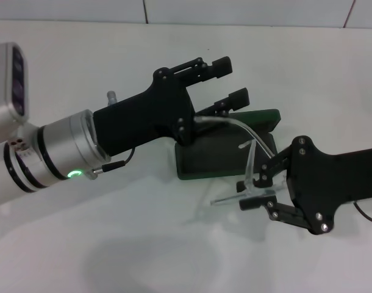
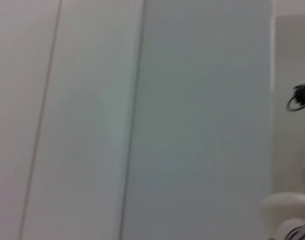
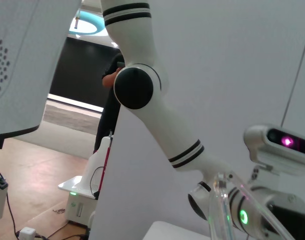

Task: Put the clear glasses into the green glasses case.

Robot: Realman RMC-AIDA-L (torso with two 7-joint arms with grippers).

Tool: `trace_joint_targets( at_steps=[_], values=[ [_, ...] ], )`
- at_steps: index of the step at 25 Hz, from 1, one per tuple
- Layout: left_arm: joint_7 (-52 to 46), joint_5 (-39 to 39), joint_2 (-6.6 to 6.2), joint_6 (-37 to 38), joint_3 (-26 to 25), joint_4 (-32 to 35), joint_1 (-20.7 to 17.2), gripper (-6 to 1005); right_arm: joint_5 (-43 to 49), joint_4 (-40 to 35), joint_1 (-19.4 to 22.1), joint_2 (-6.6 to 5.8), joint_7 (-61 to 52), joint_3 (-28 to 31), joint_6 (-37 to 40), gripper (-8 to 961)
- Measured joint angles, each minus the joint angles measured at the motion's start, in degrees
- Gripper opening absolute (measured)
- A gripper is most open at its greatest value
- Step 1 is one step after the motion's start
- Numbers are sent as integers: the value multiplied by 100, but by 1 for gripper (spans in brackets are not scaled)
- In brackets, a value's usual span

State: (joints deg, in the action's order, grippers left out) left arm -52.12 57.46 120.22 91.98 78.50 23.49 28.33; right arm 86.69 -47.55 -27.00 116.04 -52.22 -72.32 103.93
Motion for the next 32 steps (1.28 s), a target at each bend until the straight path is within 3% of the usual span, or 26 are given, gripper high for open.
trace_joint_targets(
  at_steps=[32],
  values=[
    [78, 54, -16, 269, 363, 19, 5, 575, -236, 287, -277, -22, -579, -207, -709, 122]
  ],
)
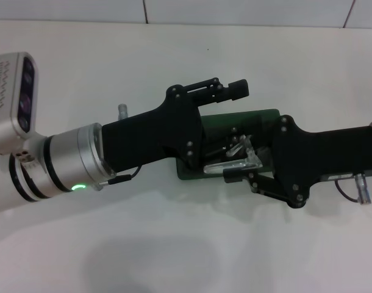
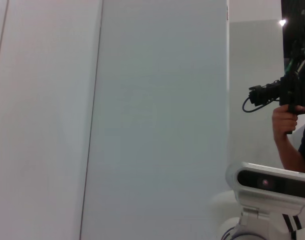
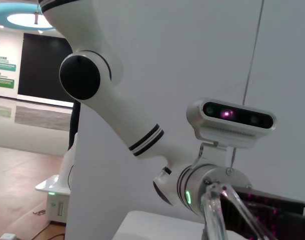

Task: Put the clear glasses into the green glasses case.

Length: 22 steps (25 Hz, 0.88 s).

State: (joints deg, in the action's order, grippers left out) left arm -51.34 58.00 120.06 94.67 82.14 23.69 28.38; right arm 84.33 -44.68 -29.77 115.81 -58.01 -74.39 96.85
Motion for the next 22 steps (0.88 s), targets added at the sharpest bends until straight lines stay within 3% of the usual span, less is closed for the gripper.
trace_joint_targets(
  at_steps=[22],
  values=[
    [157, -136, -18, -665, 91, -40, 129, 575, 89, -59, -65, -41, -377, -12, 262, 122]
  ],
)
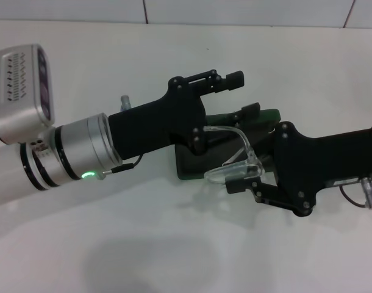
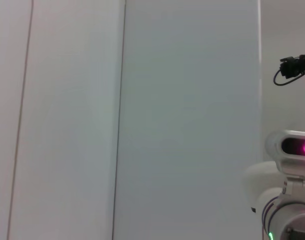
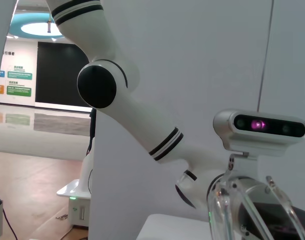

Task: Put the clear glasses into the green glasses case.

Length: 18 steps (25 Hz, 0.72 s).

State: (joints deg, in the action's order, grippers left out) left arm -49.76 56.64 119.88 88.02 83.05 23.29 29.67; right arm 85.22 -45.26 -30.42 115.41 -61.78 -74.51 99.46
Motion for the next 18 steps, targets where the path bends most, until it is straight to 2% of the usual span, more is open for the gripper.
trace_joint_targets(
  at_steps=[18],
  values=[
    [22, 145, -2, 2, -50, 22, 21, 575, 214, -72, -45, -28, -305, 79, -81, 122]
  ],
)
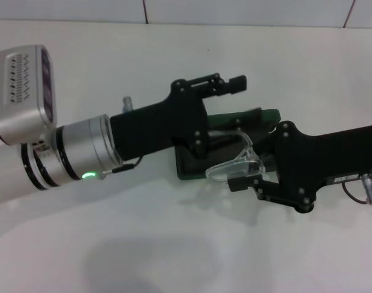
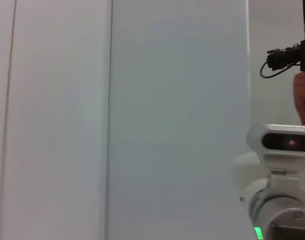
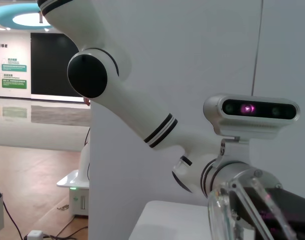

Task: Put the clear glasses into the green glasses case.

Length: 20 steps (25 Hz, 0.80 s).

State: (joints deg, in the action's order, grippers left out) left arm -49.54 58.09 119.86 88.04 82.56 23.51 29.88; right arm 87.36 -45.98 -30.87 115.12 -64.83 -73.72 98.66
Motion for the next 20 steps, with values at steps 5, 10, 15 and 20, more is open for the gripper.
trace_joint_targets(
  at_steps=[5, 10, 15, 20],
  values=[
    [139, -354, 5, -192, -564, -288, -48, 575, 2, -66, 2, -29, -66, 83, -5, 122],
    [405, -580, 6, -516, -1818, -693, -181, 575, 422, -620, -100, -12, -764, 130, -368, 122],
    [545, -724, -18, -885, -2775, -844, -497, 575, 1768, -1418, -640, 35, -2705, -10, -1006, 122],
    [512, -797, -22, -608, -2942, -723, -837, 575, 2851, -1200, -1609, 50, -4036, -86, -1079, 122]
  ],
)
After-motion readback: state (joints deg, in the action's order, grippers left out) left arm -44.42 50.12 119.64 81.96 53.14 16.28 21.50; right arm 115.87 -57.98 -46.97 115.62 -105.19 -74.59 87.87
